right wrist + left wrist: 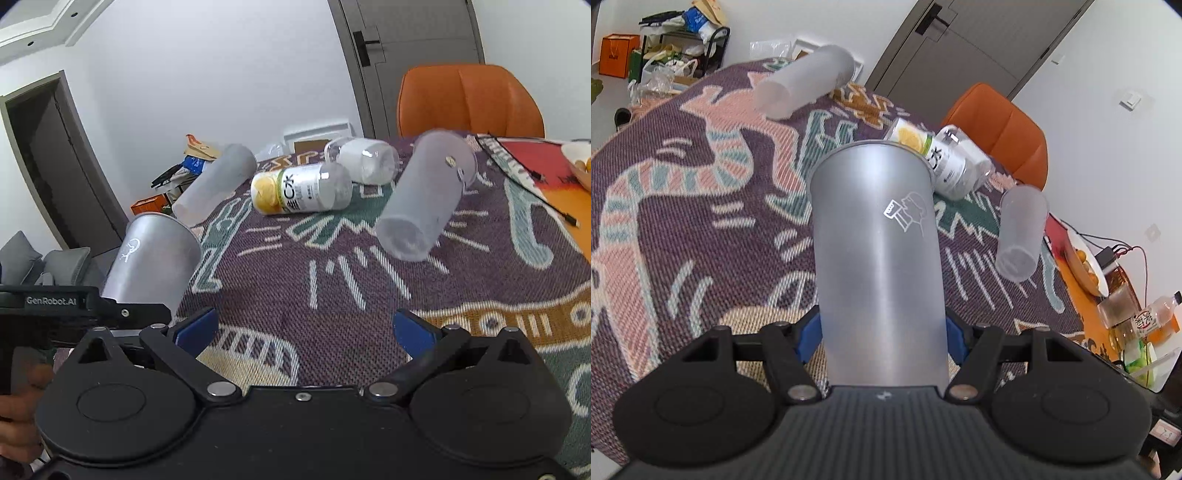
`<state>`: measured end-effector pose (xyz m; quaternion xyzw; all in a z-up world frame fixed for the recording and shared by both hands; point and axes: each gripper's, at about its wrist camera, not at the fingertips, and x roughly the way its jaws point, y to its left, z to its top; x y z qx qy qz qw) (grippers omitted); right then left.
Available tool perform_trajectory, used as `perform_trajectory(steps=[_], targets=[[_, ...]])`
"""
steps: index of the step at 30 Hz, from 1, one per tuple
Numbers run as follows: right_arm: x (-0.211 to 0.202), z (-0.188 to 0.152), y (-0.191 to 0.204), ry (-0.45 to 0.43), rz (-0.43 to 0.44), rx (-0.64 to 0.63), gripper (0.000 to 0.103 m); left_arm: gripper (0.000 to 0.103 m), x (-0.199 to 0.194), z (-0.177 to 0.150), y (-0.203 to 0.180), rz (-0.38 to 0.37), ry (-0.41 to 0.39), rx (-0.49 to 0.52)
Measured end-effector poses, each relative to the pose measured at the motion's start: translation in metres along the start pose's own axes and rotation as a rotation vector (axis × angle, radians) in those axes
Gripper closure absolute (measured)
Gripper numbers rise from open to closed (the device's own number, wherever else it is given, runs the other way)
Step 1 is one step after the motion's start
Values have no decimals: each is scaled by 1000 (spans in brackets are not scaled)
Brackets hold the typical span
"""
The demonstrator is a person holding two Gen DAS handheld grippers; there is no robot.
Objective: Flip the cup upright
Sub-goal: 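Lift the frosted cup with the right tool and rotate it rim-up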
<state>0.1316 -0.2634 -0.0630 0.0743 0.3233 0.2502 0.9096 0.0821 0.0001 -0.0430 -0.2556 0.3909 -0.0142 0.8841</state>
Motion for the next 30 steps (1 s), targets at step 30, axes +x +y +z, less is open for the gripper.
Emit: perform_trajectory(steps=[30], targets=[[43,34,73,74,76,-101,0,7,-51,17,55,91,-277,2]])
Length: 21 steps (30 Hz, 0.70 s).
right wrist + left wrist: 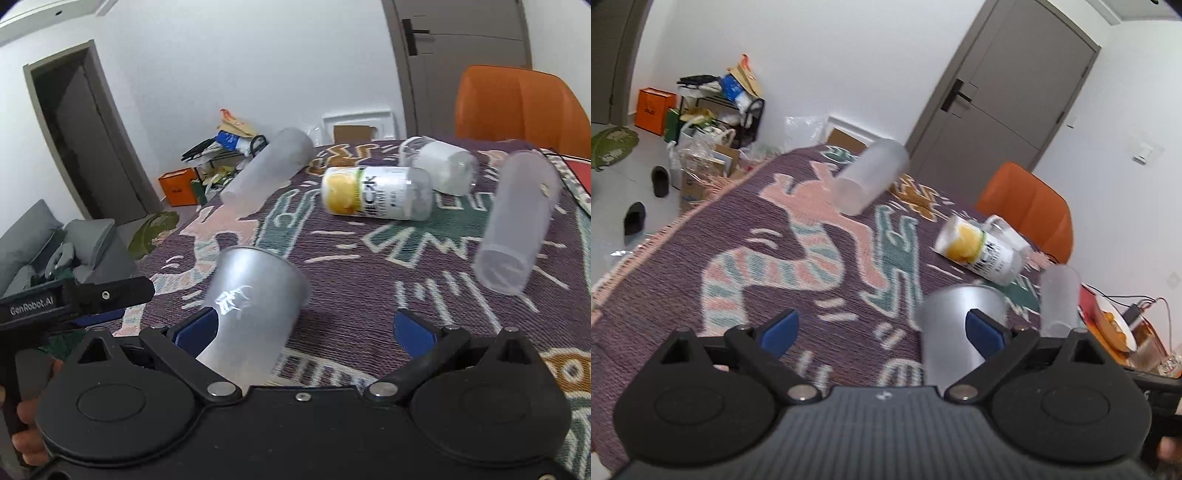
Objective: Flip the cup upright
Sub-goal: 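Lift the frosted cup with the right tool and rotate it rim-up, then carry the upright cup with the right tool and lower it onto the blanket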
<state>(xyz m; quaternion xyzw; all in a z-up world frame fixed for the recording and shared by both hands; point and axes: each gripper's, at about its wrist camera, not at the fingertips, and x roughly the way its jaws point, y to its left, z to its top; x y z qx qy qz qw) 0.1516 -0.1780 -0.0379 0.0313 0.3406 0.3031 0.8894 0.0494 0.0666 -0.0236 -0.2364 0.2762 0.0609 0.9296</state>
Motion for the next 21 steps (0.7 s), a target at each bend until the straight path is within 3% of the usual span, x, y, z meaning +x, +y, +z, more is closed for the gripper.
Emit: perform_trajectory(steps=[13,21], targets=[[47,13,19,102,35,7,0,7,3,-4,44,65,-25,-35],[79,20,8,193,74,126,0,7,3,-1,61,85,-31,-57]])
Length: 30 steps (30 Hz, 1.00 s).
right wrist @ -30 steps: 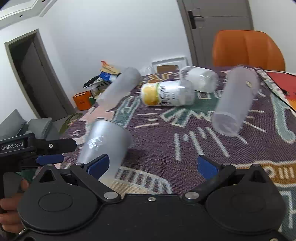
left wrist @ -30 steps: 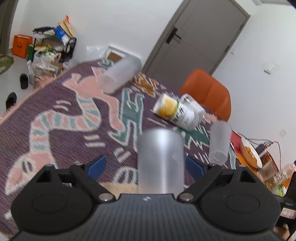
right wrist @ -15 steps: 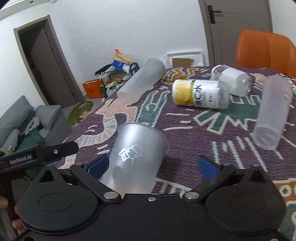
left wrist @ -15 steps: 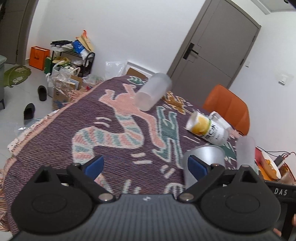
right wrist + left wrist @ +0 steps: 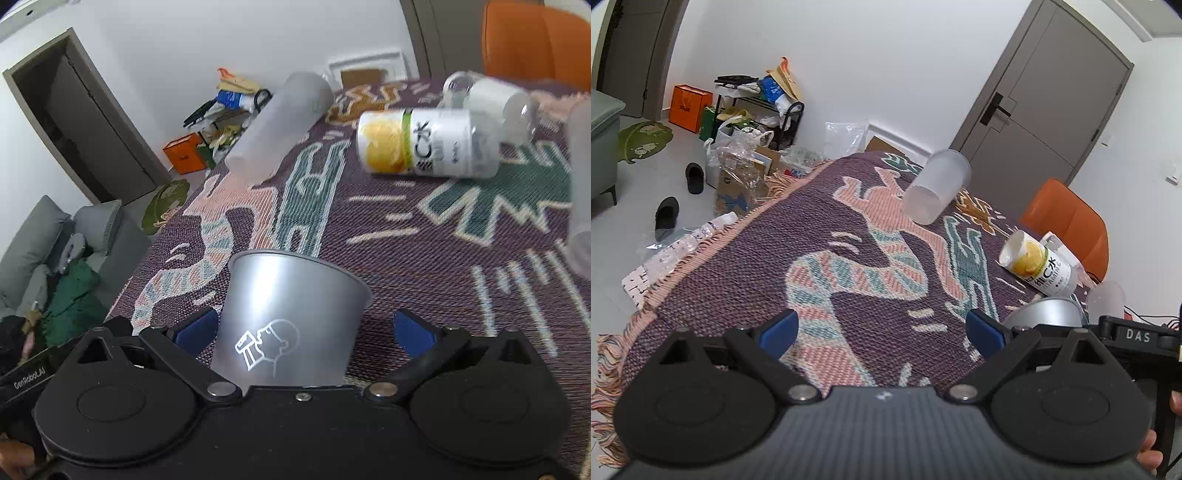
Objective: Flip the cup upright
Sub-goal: 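Carry the upright cup with the right tool and lower it onto the blanket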
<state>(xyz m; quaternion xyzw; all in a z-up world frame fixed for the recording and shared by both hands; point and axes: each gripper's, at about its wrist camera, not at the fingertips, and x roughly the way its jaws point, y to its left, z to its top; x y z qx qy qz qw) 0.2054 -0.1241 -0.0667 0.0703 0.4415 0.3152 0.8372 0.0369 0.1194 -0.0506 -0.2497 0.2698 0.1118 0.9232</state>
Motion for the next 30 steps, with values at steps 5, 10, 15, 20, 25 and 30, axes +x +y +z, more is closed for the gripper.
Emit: perform_trajectory(steps=[5,10,15,20,25,30], targets=[[11,2,-10,43,44,72,25,7,-2,1,5,5,-3,-14],[-10,3,-16,-23,59,94,30,7,-8,3,1,-4,-17,-5],[-46,2,-13,-134,80,51,30,7,-15,3,-12,-22,-34,19],[-85,-1,-4,-251,46,-29,30,7,-24,2,-27,-43,-54,55],[-107,-7,10,-342,6,-121,30,7,-31,1,-37,-54,-65,79],[-113,-14,21,-391,-21,-206,30,7,-37,1,-42,-55,-78,98]])
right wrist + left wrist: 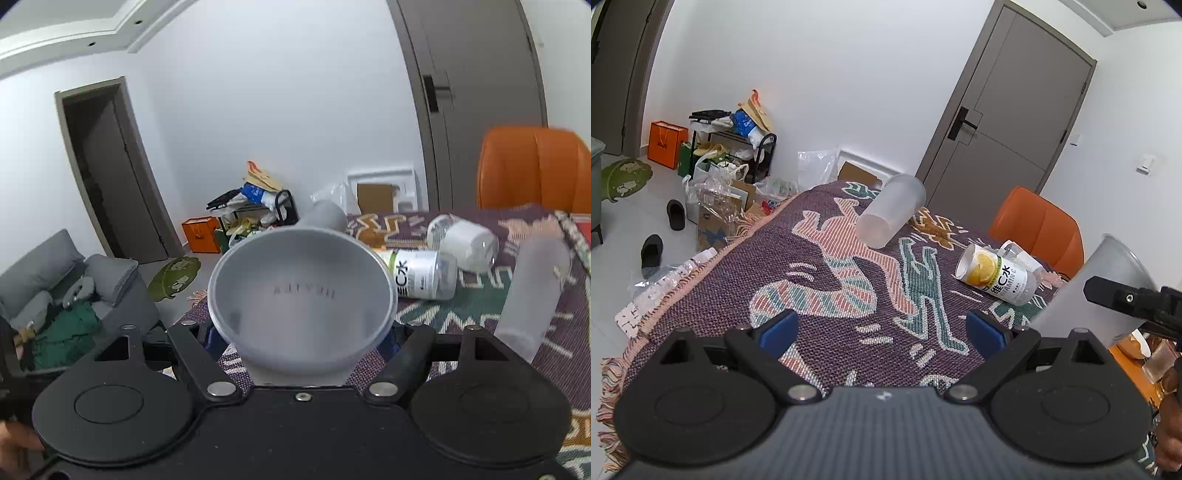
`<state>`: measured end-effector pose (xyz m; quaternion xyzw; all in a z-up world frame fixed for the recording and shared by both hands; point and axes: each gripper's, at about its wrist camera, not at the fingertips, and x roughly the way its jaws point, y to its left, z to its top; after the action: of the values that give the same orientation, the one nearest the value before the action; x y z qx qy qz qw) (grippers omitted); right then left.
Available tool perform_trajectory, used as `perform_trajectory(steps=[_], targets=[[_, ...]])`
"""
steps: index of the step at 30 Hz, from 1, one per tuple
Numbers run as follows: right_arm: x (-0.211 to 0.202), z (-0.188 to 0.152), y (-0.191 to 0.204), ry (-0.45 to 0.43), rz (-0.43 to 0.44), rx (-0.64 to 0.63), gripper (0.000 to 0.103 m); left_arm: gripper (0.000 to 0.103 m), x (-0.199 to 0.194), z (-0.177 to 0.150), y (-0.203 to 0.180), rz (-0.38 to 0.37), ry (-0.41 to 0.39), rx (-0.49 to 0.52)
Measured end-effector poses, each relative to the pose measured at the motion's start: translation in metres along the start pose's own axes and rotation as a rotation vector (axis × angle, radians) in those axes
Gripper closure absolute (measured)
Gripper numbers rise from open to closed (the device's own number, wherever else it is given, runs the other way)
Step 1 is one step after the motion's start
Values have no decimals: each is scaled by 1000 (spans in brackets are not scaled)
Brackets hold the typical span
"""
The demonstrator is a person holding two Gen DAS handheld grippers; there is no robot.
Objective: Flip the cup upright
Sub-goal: 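Carry the upright cup with the right tool and lower it onto the blanket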
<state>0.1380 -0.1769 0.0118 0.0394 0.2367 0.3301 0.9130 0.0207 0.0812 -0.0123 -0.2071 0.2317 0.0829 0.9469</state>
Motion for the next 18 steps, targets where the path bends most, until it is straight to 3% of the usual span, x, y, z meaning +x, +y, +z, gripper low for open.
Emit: perform_trajectory(steps=[18], targets=[[11,-23,12,30,-57,-101,29,7,5,-8,7,17,26,14]])
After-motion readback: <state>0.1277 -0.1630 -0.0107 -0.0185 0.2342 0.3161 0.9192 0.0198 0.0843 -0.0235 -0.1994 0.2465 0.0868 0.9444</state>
